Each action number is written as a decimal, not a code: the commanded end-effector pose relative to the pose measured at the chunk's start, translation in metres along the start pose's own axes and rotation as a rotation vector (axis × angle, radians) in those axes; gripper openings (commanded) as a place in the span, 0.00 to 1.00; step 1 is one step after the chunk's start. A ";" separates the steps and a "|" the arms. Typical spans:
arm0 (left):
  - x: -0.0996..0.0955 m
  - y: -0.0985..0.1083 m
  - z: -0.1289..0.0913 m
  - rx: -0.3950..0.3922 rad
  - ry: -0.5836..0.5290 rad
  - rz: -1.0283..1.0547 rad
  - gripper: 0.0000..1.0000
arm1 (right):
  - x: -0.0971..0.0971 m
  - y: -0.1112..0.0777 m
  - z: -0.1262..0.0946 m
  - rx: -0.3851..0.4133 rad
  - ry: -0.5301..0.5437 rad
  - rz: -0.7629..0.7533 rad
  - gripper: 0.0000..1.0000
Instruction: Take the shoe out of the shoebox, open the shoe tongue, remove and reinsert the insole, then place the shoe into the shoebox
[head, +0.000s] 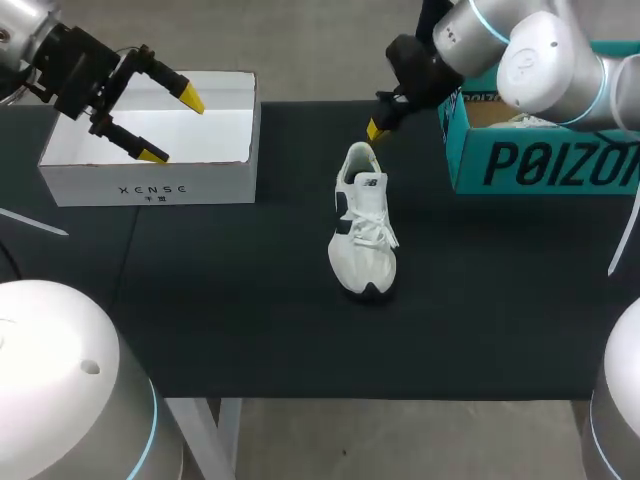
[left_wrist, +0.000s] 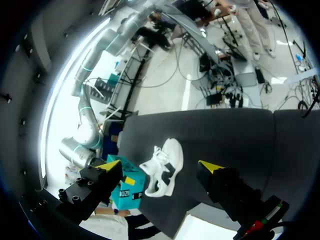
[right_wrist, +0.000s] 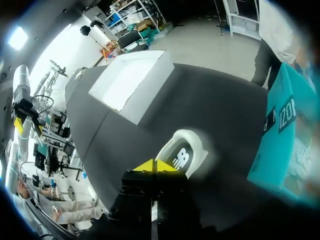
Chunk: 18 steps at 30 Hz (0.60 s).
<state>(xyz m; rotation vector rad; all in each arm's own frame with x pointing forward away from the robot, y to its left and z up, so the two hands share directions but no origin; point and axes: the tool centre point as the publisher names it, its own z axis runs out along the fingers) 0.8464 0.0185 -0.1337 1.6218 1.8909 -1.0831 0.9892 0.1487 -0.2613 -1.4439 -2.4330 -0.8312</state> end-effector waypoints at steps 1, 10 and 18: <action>0.000 0.000 0.000 0.000 0.004 0.000 1.00 | 0.003 -0.002 0.009 0.110 -0.164 0.127 0.00; 0.000 0.000 0.000 0.000 0.004 0.000 1.00 | 0.005 -0.010 0.027 0.362 -0.520 0.287 0.00; 0.000 0.000 0.000 0.000 0.004 0.000 1.00 | -0.009 -0.006 0.041 0.390 -0.685 0.302 0.00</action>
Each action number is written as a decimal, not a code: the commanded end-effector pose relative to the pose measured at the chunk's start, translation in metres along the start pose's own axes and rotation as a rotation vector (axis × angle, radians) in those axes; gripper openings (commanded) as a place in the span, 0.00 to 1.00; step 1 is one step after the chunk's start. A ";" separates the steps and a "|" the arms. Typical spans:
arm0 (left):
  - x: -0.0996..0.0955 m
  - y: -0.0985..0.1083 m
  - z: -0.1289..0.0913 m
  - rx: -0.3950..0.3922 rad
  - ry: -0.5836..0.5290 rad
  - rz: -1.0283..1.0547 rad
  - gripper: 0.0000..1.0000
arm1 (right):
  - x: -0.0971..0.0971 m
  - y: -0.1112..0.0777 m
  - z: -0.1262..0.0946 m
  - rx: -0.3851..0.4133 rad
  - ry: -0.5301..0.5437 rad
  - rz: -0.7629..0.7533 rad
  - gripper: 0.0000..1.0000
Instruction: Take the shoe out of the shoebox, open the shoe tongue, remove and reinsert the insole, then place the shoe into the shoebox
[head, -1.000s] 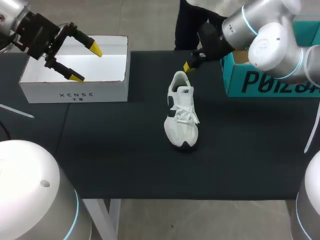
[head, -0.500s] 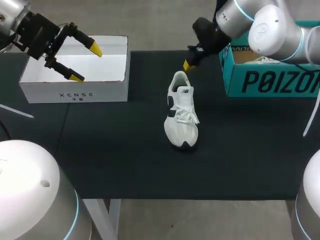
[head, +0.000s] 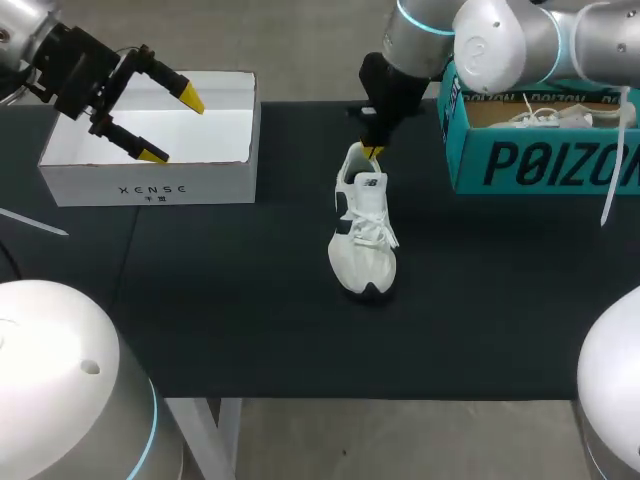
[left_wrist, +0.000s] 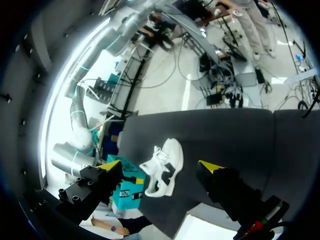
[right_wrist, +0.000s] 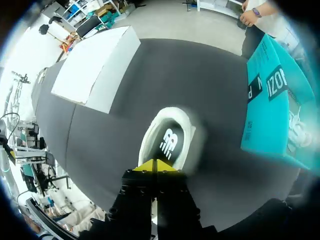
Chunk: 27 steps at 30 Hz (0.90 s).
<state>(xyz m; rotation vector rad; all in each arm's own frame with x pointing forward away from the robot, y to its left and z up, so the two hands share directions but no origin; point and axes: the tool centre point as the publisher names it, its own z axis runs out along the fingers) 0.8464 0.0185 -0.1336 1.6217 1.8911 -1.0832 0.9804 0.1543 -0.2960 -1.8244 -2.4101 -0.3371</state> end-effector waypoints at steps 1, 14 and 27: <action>0.000 0.000 0.000 0.000 0.004 0.001 1.00 | 0.001 0.015 0.009 0.160 -0.397 0.107 0.00; 0.000 0.000 0.000 0.000 0.004 0.001 1.00 | -0.010 0.026 0.048 0.030 -0.383 0.122 0.00; 0.000 0.000 0.000 0.000 0.004 0.001 1.00 | -0.015 0.018 0.070 -0.037 -0.296 0.162 0.00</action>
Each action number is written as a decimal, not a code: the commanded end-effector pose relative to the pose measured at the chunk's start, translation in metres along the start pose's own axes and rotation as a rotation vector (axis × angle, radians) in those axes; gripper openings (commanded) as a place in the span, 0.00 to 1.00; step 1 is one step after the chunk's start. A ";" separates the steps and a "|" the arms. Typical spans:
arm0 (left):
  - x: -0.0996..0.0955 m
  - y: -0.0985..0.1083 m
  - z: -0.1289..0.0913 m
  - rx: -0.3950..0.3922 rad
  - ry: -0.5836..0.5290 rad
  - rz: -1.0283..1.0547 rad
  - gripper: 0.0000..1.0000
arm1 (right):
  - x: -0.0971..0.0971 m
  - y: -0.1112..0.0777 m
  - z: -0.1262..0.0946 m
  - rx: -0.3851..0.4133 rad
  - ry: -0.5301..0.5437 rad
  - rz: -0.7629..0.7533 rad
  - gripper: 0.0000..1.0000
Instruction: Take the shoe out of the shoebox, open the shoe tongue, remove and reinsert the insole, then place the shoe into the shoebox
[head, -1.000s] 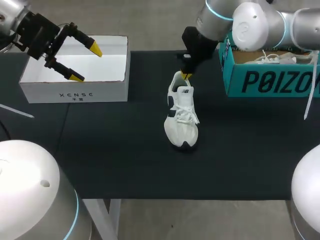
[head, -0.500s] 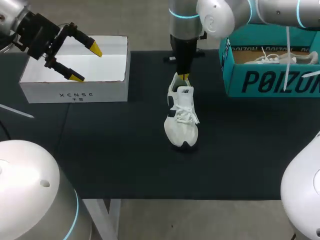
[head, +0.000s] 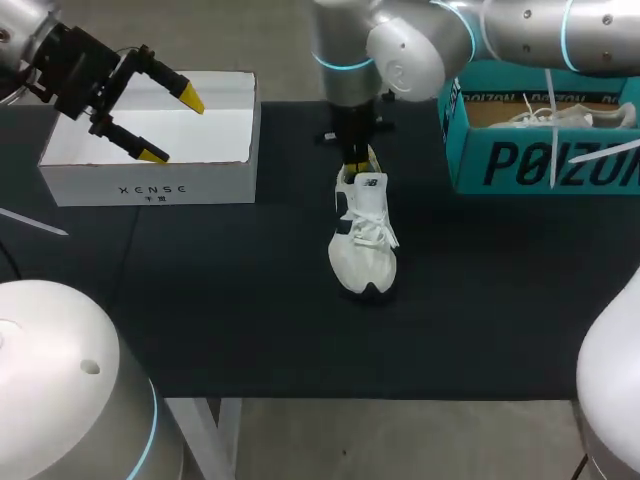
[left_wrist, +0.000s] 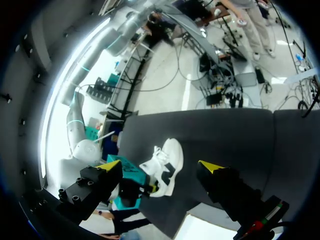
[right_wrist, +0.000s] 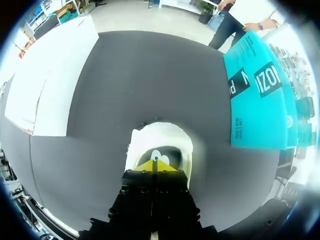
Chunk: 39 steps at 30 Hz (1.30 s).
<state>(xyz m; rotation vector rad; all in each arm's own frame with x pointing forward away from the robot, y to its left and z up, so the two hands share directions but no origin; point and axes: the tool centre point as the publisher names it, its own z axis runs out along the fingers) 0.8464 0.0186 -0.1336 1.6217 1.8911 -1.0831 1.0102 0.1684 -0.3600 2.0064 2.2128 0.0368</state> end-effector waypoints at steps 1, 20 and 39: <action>0.000 0.000 0.000 0.000 0.004 0.001 1.00 | -0.007 -0.006 0.006 -0.017 0.038 0.008 0.00; 0.000 0.000 0.000 0.000 0.004 0.001 1.00 | 0.001 -0.014 0.042 0.025 0.041 0.021 0.00; 0.000 0.000 0.000 0.000 0.004 0.001 1.00 | 0.004 -0.025 0.052 0.056 0.054 -0.001 0.00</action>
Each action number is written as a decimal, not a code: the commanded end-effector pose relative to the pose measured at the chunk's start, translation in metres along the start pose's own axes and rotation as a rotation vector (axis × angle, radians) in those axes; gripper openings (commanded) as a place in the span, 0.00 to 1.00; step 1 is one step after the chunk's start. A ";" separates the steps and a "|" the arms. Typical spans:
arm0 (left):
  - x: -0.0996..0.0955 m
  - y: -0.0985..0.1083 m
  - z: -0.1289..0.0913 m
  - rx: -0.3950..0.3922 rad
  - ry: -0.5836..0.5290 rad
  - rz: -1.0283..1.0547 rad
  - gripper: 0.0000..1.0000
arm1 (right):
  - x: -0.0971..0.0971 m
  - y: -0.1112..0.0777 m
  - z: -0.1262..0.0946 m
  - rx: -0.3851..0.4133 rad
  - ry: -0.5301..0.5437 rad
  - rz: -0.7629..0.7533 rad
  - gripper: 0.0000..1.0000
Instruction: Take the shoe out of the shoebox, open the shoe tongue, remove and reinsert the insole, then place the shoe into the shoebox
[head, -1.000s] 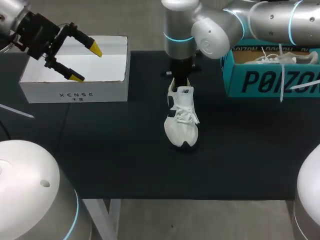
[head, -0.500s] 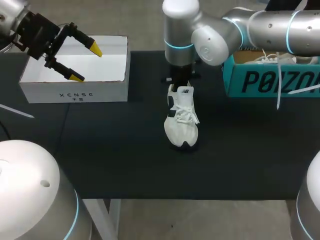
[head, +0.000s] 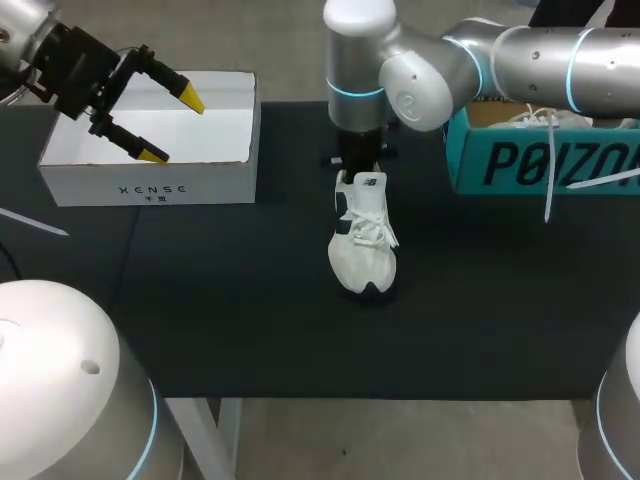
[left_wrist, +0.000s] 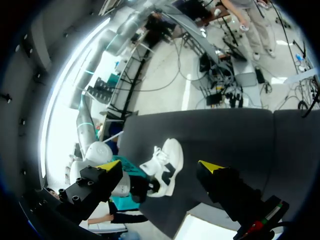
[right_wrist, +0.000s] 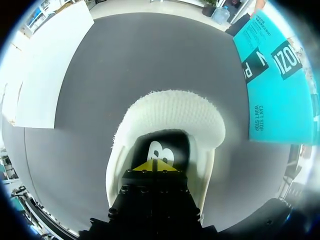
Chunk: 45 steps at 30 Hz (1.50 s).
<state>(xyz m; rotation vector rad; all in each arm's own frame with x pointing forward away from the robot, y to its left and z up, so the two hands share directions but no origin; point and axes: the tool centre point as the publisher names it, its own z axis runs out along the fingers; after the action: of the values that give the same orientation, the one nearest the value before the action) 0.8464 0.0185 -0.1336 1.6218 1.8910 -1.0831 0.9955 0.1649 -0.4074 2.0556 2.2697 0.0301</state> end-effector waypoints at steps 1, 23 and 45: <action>0.000 0.000 0.000 0.000 0.004 0.000 1.00 | 0.000 -0.004 0.008 0.004 0.003 0.001 0.00; 0.000 0.000 0.000 0.000 0.004 0.000 1.00 | -0.027 0.003 -0.007 -0.027 -0.020 0.020 0.00; 0.000 0.000 0.000 0.000 0.004 0.000 1.00 | -0.016 0.001 -0.022 -0.039 0.023 0.019 0.00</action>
<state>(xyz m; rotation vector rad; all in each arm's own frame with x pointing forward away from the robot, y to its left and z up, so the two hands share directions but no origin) 0.8464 0.0185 -0.1336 1.6218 1.8909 -1.0831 1.0030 0.1547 -0.3995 2.0735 2.2552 0.0785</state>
